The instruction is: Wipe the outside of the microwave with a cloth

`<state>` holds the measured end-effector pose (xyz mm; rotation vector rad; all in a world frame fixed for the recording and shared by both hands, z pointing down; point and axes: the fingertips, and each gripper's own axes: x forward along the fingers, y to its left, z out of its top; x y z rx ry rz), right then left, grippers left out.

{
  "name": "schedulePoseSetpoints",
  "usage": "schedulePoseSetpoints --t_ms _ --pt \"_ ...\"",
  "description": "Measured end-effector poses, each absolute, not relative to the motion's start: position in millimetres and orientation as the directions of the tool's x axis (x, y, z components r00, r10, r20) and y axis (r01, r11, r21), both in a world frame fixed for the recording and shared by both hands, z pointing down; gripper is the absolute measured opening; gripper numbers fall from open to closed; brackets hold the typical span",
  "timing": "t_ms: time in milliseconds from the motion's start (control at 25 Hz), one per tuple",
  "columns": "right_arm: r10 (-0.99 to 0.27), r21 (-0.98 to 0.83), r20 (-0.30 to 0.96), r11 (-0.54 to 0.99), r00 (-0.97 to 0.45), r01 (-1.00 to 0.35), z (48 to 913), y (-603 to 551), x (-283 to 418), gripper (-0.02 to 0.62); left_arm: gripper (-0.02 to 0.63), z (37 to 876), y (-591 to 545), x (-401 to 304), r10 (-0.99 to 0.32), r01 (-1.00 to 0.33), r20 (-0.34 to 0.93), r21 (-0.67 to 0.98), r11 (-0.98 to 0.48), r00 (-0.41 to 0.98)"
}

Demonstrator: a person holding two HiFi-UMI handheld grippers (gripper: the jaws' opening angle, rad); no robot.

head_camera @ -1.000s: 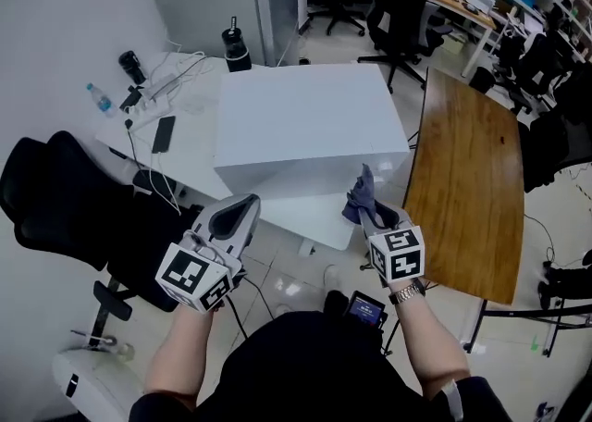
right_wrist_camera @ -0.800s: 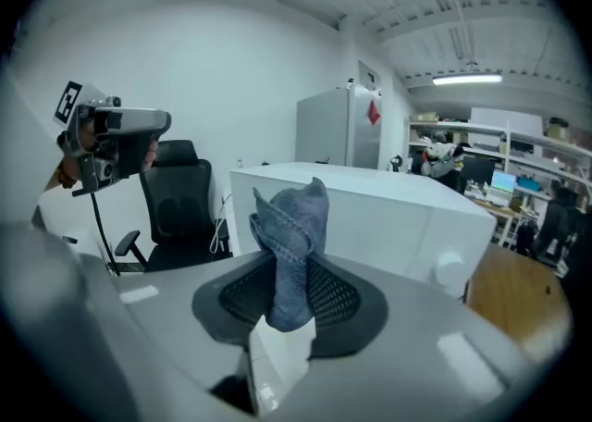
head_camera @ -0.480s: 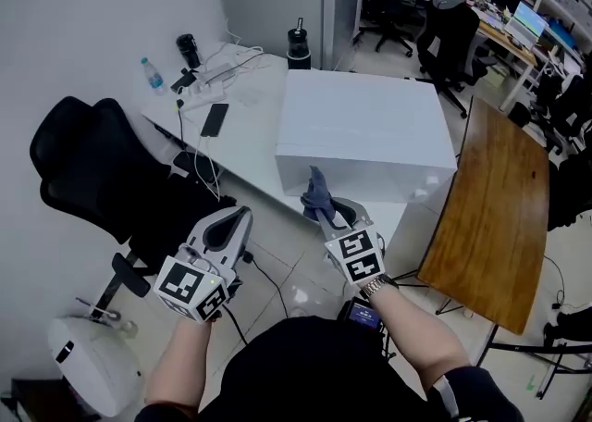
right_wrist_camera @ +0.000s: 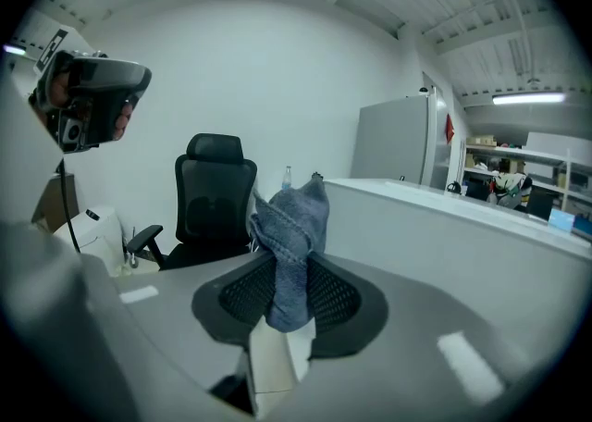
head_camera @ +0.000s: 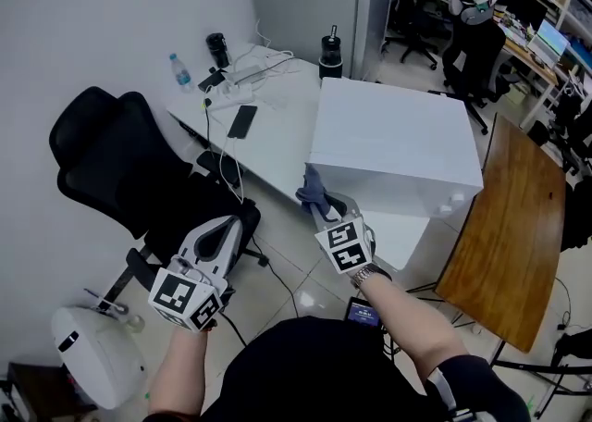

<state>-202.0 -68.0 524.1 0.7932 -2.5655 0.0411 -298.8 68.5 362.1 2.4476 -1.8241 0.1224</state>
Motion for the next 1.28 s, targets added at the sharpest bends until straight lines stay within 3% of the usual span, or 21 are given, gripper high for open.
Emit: schedulePoseSetpoints --t_ms 600,1280 --pt "-0.606 0.126 0.466 0.766 -0.644 -0.63 540 -103 -189 0.1 0.005 372 40 -302 -0.928 -0.937 0.124 0.045 -0.347 0.35" --pt "-0.706 0.155 0.491 0.647 -0.51 -0.747 540 -122 -75 0.1 0.005 377 7 -230 -0.867 -0.876 0.124 0.074 -0.476 0.482"
